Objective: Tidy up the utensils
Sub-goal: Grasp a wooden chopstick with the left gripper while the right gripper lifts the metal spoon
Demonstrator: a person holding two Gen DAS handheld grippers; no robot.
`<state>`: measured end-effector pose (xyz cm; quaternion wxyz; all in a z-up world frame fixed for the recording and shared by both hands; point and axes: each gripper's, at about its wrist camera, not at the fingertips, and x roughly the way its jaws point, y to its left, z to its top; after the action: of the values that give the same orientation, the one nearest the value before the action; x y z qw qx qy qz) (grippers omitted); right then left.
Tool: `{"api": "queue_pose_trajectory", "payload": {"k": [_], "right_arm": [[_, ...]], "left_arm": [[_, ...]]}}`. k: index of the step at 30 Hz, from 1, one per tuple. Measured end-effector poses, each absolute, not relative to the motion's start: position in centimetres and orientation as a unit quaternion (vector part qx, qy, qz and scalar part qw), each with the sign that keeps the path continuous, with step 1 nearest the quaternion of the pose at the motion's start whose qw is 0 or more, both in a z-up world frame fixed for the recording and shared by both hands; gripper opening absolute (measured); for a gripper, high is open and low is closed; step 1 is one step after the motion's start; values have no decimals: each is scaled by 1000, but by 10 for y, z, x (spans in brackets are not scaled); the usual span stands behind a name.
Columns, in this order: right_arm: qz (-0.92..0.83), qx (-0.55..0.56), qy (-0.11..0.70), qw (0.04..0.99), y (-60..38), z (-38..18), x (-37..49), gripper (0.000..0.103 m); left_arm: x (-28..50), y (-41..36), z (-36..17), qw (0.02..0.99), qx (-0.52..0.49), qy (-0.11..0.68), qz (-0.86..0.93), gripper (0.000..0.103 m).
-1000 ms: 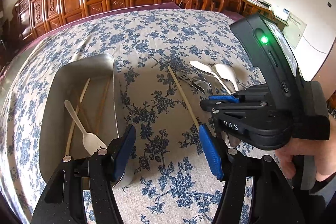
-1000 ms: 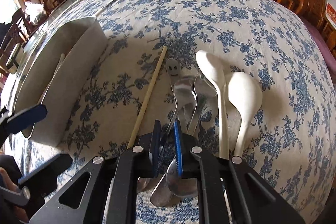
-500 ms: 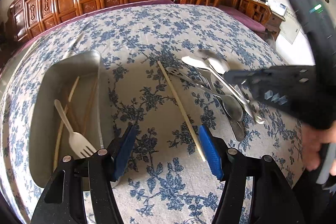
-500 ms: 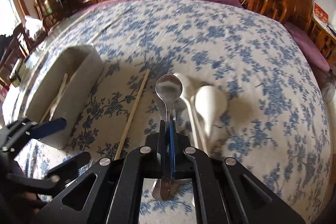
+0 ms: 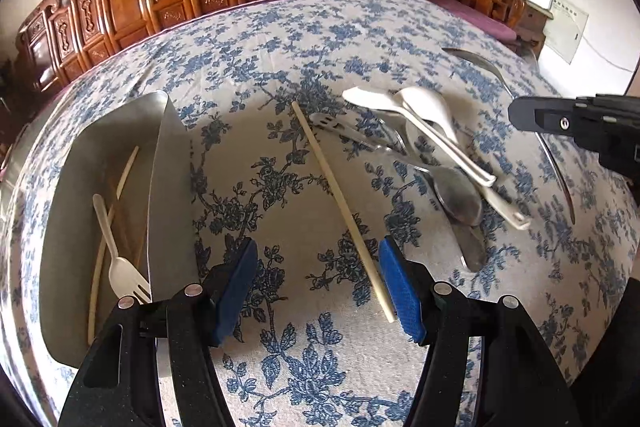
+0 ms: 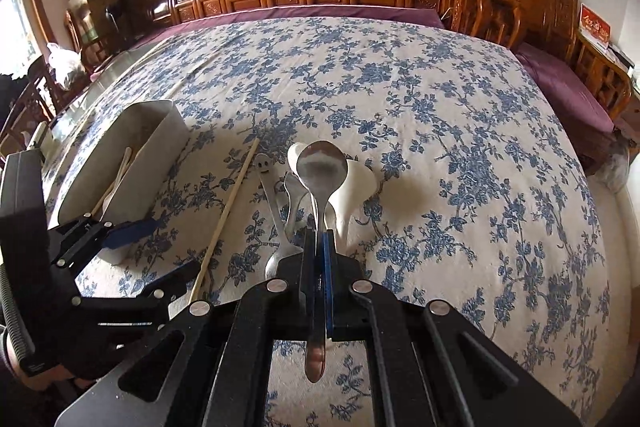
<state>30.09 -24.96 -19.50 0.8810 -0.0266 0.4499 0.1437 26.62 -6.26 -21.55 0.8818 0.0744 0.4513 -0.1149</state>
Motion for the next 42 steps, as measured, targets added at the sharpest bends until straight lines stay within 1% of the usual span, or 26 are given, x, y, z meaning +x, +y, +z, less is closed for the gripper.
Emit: {"api": "queue_pose_trajectory", "payload": {"k": [5,10,12,14,17,19,20,21,22,24,30,33,42], "right_arm": [[146,-30,445,883,-252,-191,296,5],[142,-31,445,883,-255,-191,295,5],[142,-30,446,883,-255,-192,295,5],[142,-31,447,883,-254,-193,295,5],[144,-31,447,882,-253,-193,294,5],[144,-32,448,882,-252,-194,292,5],[144,-32,448,882,-252,-194,291,5],[145,-32,448,881,-251,-194,290,5],[145,-32,449,881,-251,-194,288,5],[146,-32,449,881,-250,-193,285,5],[154,-41,443,882,-248,-182,267,5],[159,-45,436,885,-247,-173,257,5],[168,-43,420,891,-245,-157,242,5]], "left_arm": [[255,-76,-211,882,86,442,-137,60],[257,-87,-223,873,106,457,-134,59],[260,-86,-228,868,104,468,-130,52],[262,-85,-231,866,103,472,-130,49],[264,-80,-232,865,87,475,-132,49],[264,-77,-232,865,79,478,-133,45],[264,-75,-232,865,76,478,-133,39],[264,-73,-232,865,75,478,-132,30],[263,-71,-231,865,74,478,-131,24],[261,-64,-231,865,69,479,-131,6],[257,-42,-230,859,44,494,-127,4],[253,-35,-224,861,48,492,-120,4],[229,-14,-176,879,41,460,-116,4]]}}
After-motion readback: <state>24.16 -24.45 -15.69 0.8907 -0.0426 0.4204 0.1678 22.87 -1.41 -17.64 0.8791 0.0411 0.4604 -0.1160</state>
